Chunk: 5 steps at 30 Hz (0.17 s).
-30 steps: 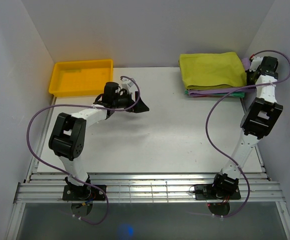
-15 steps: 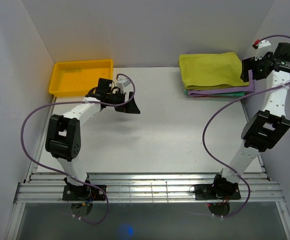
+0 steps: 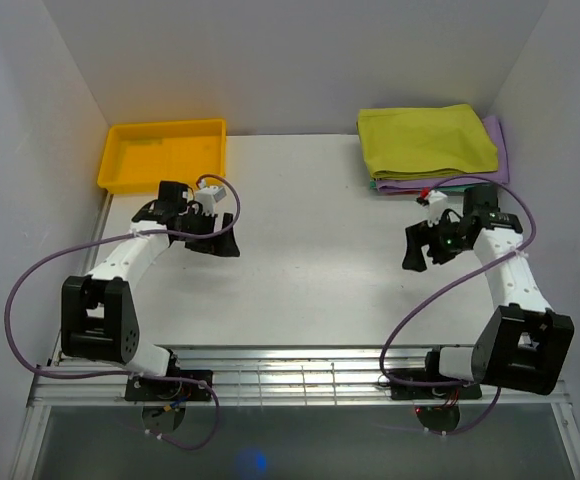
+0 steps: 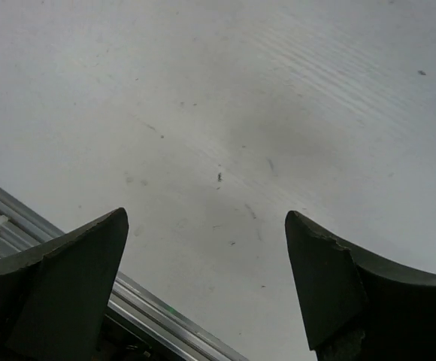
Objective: Fold and stack the trousers
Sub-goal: Neatly place the folded trousers to the corner
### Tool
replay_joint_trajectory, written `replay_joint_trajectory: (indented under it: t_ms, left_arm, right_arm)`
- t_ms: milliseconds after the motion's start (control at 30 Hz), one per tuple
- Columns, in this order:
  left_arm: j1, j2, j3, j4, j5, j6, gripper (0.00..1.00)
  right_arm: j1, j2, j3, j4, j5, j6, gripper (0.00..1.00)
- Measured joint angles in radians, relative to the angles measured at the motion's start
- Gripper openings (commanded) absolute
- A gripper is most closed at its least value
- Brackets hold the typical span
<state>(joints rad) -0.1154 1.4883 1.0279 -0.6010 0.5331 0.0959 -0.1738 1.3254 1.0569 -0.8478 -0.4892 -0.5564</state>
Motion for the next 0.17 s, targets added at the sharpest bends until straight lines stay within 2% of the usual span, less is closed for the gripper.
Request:
replay_joint_trajectory:
  t_ms: [167]
  left_arm:
    - [-0.003, -0.055, -0.042, -0.035, -0.031, 0.016, 0.98]
  right_arm:
    - [0.097, -0.109, -0.098, 0.035, 0.019, 0.026, 0.9]
